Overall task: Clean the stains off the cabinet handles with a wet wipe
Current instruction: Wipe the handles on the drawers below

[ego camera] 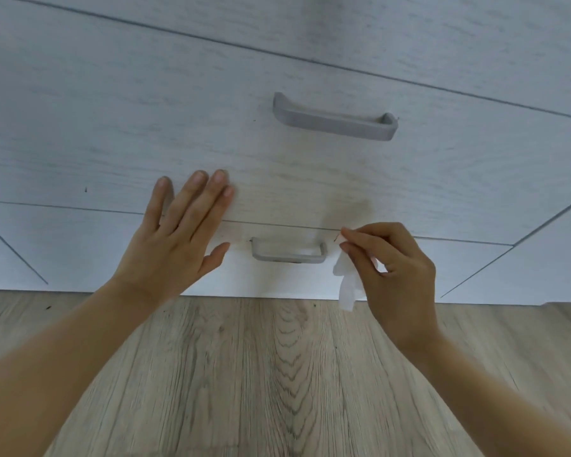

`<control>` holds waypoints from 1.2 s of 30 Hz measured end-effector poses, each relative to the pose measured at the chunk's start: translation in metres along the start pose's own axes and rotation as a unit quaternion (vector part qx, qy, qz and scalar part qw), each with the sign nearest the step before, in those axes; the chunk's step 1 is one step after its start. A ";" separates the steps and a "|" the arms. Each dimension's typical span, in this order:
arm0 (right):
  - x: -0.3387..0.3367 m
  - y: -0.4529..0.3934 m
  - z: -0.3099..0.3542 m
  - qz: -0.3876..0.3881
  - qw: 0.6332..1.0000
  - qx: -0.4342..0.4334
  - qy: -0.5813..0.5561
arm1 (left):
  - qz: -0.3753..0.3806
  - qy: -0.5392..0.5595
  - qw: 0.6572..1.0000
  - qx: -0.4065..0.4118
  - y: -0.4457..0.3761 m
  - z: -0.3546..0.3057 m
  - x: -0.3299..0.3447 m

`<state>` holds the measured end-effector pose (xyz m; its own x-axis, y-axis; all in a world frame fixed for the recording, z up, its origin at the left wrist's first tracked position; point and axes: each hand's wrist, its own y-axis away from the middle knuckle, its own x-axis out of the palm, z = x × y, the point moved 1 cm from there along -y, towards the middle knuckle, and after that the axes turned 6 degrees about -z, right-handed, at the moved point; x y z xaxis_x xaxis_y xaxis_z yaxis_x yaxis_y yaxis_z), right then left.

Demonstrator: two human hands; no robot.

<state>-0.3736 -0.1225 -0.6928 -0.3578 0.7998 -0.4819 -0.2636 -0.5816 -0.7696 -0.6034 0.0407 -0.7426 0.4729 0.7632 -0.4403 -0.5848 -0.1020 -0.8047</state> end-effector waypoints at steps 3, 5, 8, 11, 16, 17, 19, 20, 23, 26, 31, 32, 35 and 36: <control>0.012 0.005 -0.013 -0.001 0.999 0.029 0.012 | -0.002 -0.004 1.000 -0.012 0.004 -0.004 0.007; 0.018 0.005 -0.018 -0.012 0.999 0.050 0.011 | -0.007 -0.006 1.000 -0.019 0.004 -0.007 0.012; 0.024 0.001 -0.014 -0.040 0.998 0.041 -0.014 | -0.017 -0.013 0.999 -0.029 0.004 -0.009 0.019; 0.032 -0.002 -0.008 -0.061 0.997 0.026 -0.035 | -0.029 -0.022 0.999 -0.037 0.005 -0.012 0.027; 0.046 0.017 -0.015 -0.008 0.999 -0.033 -0.006 | -0.048 -0.036 0.997 -0.049 0.003 -0.015 0.037; 0.046 0.021 -0.019 0.003 0.999 -0.049 0.003 | -0.048 -0.036 0.997 -0.050 0.003 -0.015 0.038; 0.044 0.026 -0.027 0.025 0.996 -0.085 0.022 | -0.047 -0.032 0.997 -0.051 0.003 -0.016 0.039; 0.042 0.027 -0.030 0.035 0.994 -0.101 0.028 | -0.047 -0.031 0.997 -0.053 0.004 -0.016 0.039; 0.041 0.027 -0.034 0.051 0.988 -0.142 0.041 | -0.047 -0.030 0.997 -0.057 0.004 -0.016 0.039; 0.038 0.026 -0.037 0.056 0.982 -0.168 0.059 | -0.045 -0.029 0.997 -0.056 0.003 -0.016 0.039; 0.041 0.024 -0.038 0.058 0.972 -0.218 0.066 | -0.052 -0.032 0.996 -0.061 0.003 -0.017 0.040; 0.040 0.024 -0.039 0.060 0.970 -0.226 0.062 | -0.053 -0.030 0.996 -0.062 0.003 -0.018 0.040; 0.037 0.021 -0.043 0.059 0.968 -0.237 0.060 | -0.053 -0.028 0.996 -0.061 0.004 -0.018 0.041; 0.037 0.022 -0.043 0.054 0.969 -0.236 0.058 | -0.054 -0.028 0.996 -0.063 0.004 -0.018 0.041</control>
<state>-0.3539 -0.0991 -0.7455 -0.2501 0.7649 -0.5936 0.2178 -0.5529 -0.8043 -0.5745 0.0598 -0.7705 0.4882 0.8083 -0.3290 -0.4445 -0.0941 -0.8908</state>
